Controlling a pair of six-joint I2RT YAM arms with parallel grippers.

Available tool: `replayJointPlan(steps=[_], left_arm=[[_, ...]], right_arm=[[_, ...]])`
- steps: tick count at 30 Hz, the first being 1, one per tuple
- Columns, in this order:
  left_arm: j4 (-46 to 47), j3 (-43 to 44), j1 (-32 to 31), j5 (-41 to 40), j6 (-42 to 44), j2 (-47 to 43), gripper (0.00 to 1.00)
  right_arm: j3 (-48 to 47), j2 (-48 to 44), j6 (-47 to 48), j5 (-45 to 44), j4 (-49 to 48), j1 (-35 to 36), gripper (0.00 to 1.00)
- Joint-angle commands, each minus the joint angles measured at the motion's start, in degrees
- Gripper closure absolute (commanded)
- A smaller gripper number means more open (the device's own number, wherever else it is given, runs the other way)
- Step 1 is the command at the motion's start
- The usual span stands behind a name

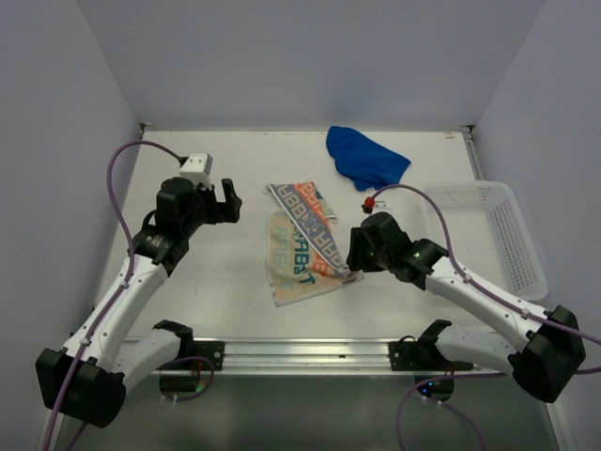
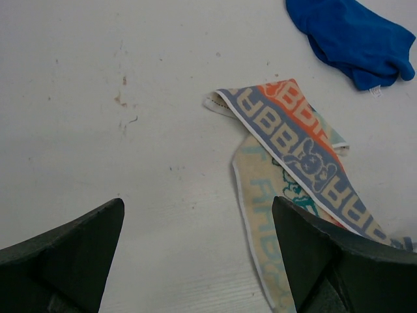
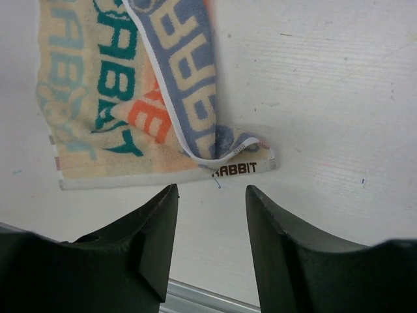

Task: Roll the towels
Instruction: Move the towel to the center of the board, then flatten the towel

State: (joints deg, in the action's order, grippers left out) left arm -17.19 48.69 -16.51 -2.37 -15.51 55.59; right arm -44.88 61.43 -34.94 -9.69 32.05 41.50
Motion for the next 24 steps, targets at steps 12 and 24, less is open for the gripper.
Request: replayJointPlan(steps=[12,24], left_arm=[[3.0,0.5,0.3,6.8,0.3,3.7,0.0],[2.9,0.4,0.3,6.9,0.0,4.4,0.0]], right_arm=[[14.3,-4.1,-6.6,-3.6,-8.4,-0.1,0.59],[19.7,-0.8,-2.9,-6.7,-21.3,-2.1,0.58]])
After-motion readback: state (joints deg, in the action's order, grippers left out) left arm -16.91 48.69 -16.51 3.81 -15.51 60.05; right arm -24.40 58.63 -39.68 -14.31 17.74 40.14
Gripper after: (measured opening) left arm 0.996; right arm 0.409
